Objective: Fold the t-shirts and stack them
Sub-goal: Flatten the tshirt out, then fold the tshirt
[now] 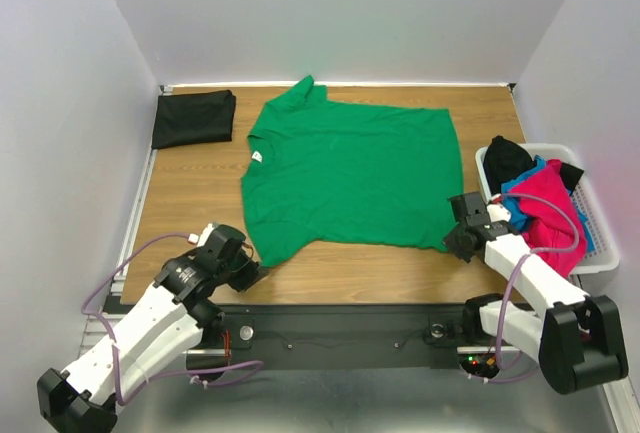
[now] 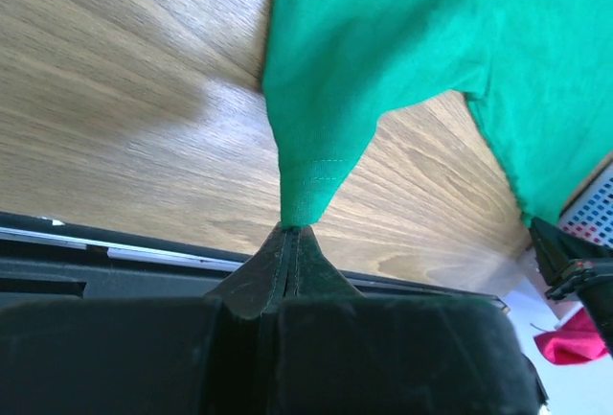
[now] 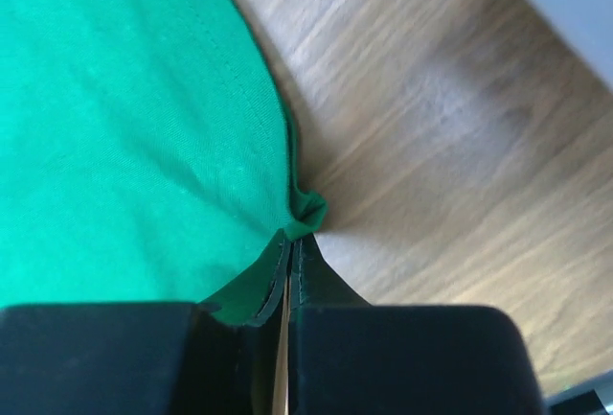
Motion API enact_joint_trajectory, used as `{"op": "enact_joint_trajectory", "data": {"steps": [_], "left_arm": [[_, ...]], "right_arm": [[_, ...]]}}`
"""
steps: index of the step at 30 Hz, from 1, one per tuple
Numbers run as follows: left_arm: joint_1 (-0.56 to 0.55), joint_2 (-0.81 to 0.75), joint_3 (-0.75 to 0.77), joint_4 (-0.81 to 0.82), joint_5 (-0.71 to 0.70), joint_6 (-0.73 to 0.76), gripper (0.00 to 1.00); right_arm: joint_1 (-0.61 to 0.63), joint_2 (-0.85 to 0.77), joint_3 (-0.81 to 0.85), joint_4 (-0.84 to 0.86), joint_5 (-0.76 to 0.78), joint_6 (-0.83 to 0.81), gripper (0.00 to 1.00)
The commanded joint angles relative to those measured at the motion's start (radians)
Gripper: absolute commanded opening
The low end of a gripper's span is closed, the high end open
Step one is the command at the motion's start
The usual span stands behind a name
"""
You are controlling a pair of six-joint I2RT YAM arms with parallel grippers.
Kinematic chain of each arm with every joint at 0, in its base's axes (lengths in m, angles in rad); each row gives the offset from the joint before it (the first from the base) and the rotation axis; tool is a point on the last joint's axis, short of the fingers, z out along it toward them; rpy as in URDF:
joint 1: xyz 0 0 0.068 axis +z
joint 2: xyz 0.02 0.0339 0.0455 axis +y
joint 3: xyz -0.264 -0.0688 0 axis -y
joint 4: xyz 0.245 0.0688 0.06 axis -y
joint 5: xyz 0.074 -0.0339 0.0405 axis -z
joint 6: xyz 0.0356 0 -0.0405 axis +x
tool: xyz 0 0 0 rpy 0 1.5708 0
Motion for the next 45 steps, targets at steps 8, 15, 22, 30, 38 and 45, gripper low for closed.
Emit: {"op": "enact_joint_trajectory", "data": {"steps": [8,15,22,30,38,45], "left_arm": [[-0.005,-0.053,0.067,0.024,0.013,-0.001,0.00],[-0.005,0.208,0.289,0.143,-0.125,0.143,0.00],[0.034,0.455,0.518,0.222,-0.196,0.276,0.00],[0.189,0.664,0.682,0.288,-0.147,0.407,0.00],[0.251,0.798,0.797,0.363,-0.090,0.499,0.00],[0.292,0.917,0.891,0.358,-0.099,0.542,0.00]], "right_arm": [[-0.002,-0.064,0.072,-0.080,-0.040,-0.007,0.00],[-0.002,0.002,0.206,-0.080,-0.020,-0.044,0.00],[-0.002,0.096,0.332,-0.080,0.047,-0.085,0.00],[-0.005,0.252,0.477,-0.079,0.094,-0.094,0.00],[-0.019,0.384,0.609,-0.071,0.127,-0.113,0.00],[-0.039,0.452,0.677,-0.068,0.152,-0.125,0.00]]}}
